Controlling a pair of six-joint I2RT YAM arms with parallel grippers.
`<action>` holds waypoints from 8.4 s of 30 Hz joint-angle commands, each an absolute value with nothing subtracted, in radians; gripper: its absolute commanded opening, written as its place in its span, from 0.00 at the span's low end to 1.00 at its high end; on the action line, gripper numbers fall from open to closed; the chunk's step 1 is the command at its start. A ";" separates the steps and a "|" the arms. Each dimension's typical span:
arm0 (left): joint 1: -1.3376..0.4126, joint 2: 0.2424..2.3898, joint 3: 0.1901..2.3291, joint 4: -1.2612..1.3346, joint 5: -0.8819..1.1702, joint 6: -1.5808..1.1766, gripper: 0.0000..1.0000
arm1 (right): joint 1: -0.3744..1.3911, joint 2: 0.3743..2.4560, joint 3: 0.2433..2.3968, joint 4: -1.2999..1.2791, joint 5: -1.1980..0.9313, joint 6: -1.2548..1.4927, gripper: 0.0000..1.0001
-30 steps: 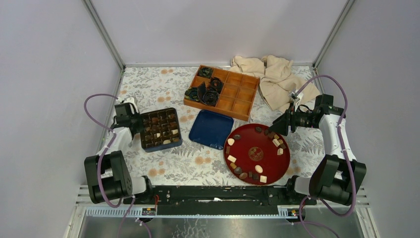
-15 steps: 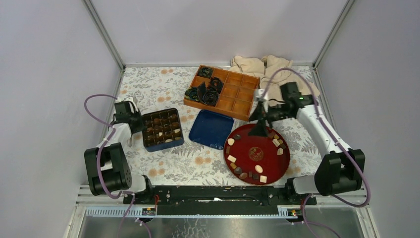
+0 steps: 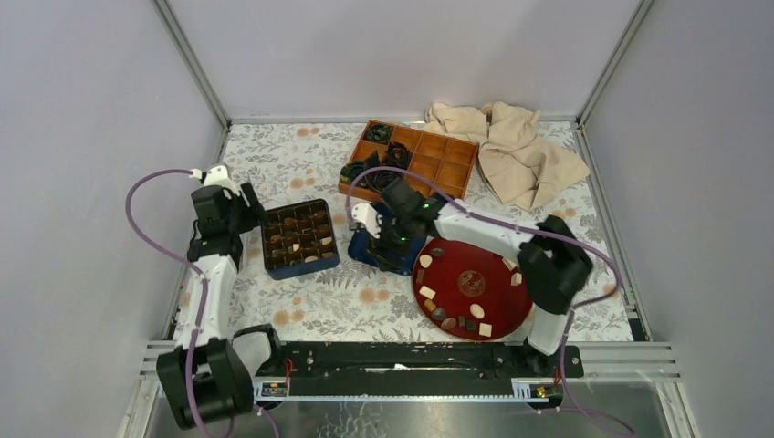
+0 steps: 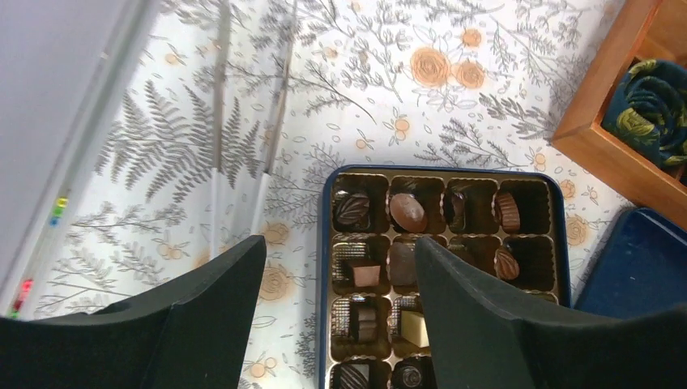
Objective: Pack the chocolate
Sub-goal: Pick up the box lid from the center of the board, then move the packing box to the center of the board, then close the box lid on the packing box.
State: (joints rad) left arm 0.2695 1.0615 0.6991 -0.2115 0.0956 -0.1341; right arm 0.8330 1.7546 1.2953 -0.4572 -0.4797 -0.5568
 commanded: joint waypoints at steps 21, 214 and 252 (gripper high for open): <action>0.153 0.919 0.650 -0.181 -0.043 -0.077 0.80 | 0.970 2.103 1.499 -0.516 -0.145 -0.351 0.30; -0.157 0.674 0.582 -0.405 0.113 -0.664 0.99 | 0.421 1.701 1.016 0.232 -1.101 0.668 0.00; -0.156 0.923 0.419 -0.136 0.410 -0.716 0.57 | 0.515 1.949 1.235 -0.042 -0.964 0.572 0.08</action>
State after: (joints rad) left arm -0.1616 0.8963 0.4309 -0.2119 0.3630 -0.7273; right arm 0.5240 1.9560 1.2076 0.0147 -0.9623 0.6231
